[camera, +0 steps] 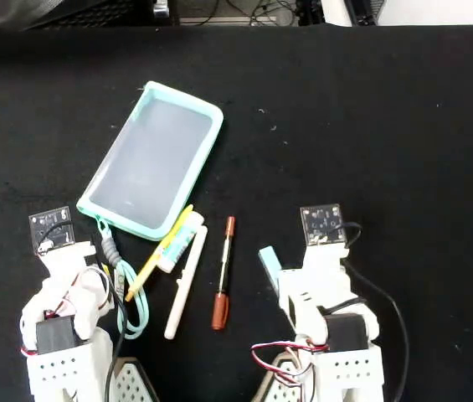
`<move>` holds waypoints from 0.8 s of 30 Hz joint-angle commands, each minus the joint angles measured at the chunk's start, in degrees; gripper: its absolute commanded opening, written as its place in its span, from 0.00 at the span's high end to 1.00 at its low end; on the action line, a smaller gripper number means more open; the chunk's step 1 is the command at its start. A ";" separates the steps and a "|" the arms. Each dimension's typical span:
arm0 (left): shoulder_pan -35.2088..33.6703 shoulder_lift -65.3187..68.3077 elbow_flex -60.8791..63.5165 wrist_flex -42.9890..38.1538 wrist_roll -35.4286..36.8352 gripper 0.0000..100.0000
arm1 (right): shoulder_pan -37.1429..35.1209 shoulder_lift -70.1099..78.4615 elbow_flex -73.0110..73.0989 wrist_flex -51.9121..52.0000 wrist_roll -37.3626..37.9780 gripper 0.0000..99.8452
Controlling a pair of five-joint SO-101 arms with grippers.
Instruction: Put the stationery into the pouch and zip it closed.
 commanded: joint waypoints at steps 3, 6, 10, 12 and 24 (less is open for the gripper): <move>-0.04 -0.26 0.92 -0.53 0.53 0.90 | -0.44 -4.35 0.04 0.18 -0.44 0.99; -0.04 -0.26 0.92 -0.53 0.44 0.90 | -0.44 -4.35 0.04 0.18 -0.44 0.99; -0.04 -0.26 0.92 -0.44 0.53 0.90 | -0.44 -4.35 0.04 0.18 -0.44 0.99; -0.57 -0.26 0.92 1.58 0.26 0.90 | -0.44 -4.35 0.04 0.18 -0.44 0.99; -33.01 -0.26 0.92 1.32 0.18 0.90 | -0.53 -4.44 0.04 -5.98 -0.35 0.97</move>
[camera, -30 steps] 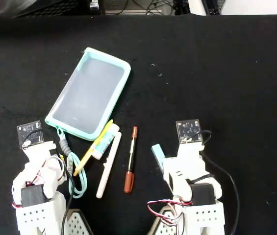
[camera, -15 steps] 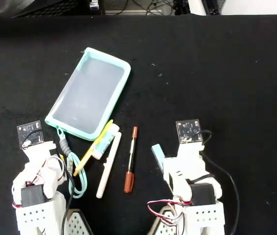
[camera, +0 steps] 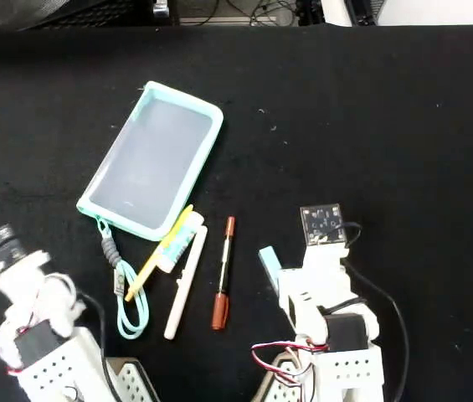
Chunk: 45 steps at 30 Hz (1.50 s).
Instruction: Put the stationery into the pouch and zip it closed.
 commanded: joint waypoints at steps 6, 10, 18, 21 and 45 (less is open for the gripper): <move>-15.96 -0.35 0.92 0.53 0.53 0.90 | -0.53 -4.44 0.04 -20.22 -0.35 0.81; -15.96 -0.35 0.92 0.53 0.62 0.90 | -0.53 -4.44 -0.57 -28.57 -0.44 0.80; -15.96 -0.35 0.92 0.26 0.62 0.90 | -11.60 -2.24 -18.51 -28.66 1.58 0.82; -15.96 -0.35 0.92 0.18 0.62 0.90 | -16.88 6.73 -25.01 -28.75 1.58 0.82; -28.09 -0.35 0.84 -6.24 -17.93 0.78 | -37.36 98.15 -58.68 -45.98 1.76 0.81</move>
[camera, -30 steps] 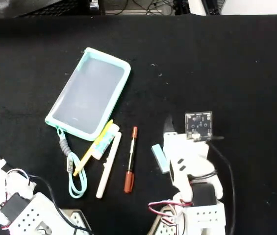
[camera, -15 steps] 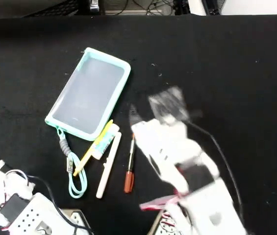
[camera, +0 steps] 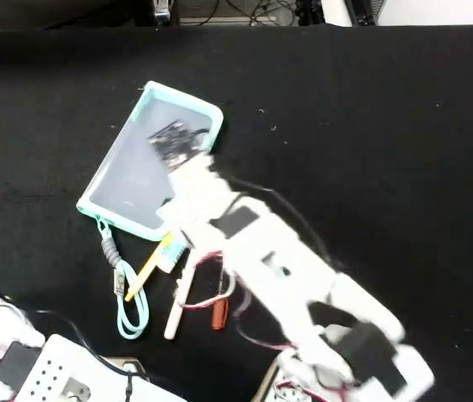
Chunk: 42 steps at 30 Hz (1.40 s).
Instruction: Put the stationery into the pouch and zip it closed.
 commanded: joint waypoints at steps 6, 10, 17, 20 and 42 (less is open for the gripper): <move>2.86 -0.35 0.92 4.40 0.26 0.78 | -5.45 18.95 -14.73 0.00 0.62 0.74; 2.86 -0.35 0.92 4.57 0.18 0.78 | -8.62 20.79 -18.42 5.27 0.79 0.73; 2.95 -0.35 0.92 4.66 0.09 0.78 | -12.31 21.14 -20.97 8.53 1.05 0.73; 2.95 -0.35 0.92 4.66 0.09 0.78 | -12.48 21.23 -20.88 8.53 2.81 0.74; 2.95 -0.35 0.92 4.75 0.26 0.78 | 13.45 24.13 -24.84 9.58 15.21 0.74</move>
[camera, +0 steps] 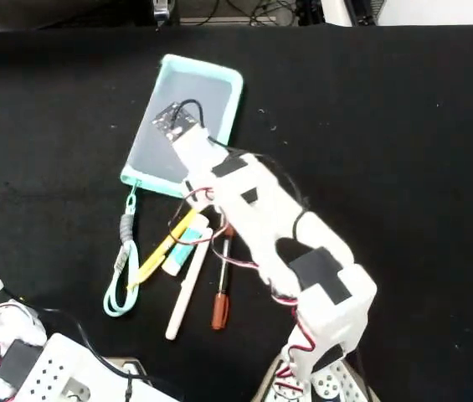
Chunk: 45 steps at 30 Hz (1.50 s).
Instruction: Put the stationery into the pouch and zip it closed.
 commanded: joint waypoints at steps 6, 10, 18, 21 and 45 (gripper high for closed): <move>0.75 -0.26 0.92 0.26 0.18 0.78 | -5.36 -16.48 -0.31 10.90 0.00 0.74; 0.75 -0.26 0.92 0.26 0.18 0.78 | -13.98 -21.41 4.62 7.38 -8.26 0.74; 0.40 -0.26 0.92 0.35 0.18 0.78 | -20.31 -12.18 7.43 -9.14 -25.67 0.74; 0.40 -0.26 0.92 0.35 0.18 0.78 | -21.54 -6.90 4.70 -11.69 -30.59 0.74; 0.31 -0.18 0.92 0.35 0.18 0.78 | -14.77 11.91 -24.40 21.27 -31.47 0.99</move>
